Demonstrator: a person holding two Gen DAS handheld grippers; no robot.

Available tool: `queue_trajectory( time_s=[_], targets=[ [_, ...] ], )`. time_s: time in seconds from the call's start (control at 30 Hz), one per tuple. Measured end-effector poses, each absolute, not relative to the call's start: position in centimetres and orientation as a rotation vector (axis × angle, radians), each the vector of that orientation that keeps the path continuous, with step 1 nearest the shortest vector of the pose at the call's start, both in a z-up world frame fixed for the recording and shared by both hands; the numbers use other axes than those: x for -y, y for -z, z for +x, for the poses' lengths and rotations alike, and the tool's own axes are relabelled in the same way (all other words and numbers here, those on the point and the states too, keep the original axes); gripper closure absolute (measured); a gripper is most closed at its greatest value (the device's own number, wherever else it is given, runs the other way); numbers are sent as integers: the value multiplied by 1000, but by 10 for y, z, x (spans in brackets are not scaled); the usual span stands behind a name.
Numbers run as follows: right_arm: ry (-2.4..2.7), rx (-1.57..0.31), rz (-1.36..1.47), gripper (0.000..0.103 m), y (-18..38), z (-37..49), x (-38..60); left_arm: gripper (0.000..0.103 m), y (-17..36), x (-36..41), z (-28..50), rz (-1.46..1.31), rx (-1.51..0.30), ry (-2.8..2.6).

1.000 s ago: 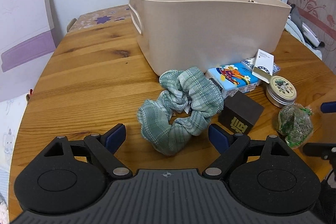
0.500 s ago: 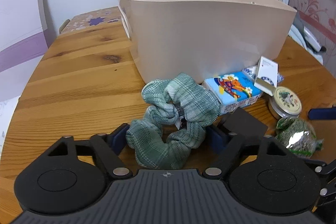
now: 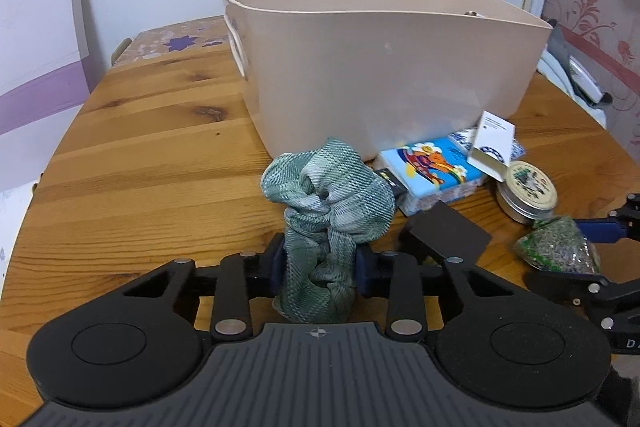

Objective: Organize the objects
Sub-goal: 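Close left tool on scrunchie while right tool grips clear green herb bag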

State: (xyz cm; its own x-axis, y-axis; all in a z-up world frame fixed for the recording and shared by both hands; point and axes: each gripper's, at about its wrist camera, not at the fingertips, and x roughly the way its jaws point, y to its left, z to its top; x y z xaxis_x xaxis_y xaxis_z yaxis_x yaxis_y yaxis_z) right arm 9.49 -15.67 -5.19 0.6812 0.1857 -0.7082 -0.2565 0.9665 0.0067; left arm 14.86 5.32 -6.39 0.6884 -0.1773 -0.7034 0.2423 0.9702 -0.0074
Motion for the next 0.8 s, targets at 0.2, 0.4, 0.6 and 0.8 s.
queue_trajectory(
  time_s=[0.2, 0.4, 0.6, 0.8],
  targets=[
    [-257, -781, -88, 56, 49, 89, 160, 78, 58, -56, 135, 86, -760, 238],
    [-247, -753, -68, 57, 38, 85, 167, 79, 48, -60, 125, 83, -736, 234],
    [-230, -718, -84, 57, 25, 79, 173, 80, 34, -63, 113, 80, -697, 235],
    [-208, -672, -85, 57, 6, 80, 182, 79, 12, -58, 104, 110, -640, 247]
  ],
)
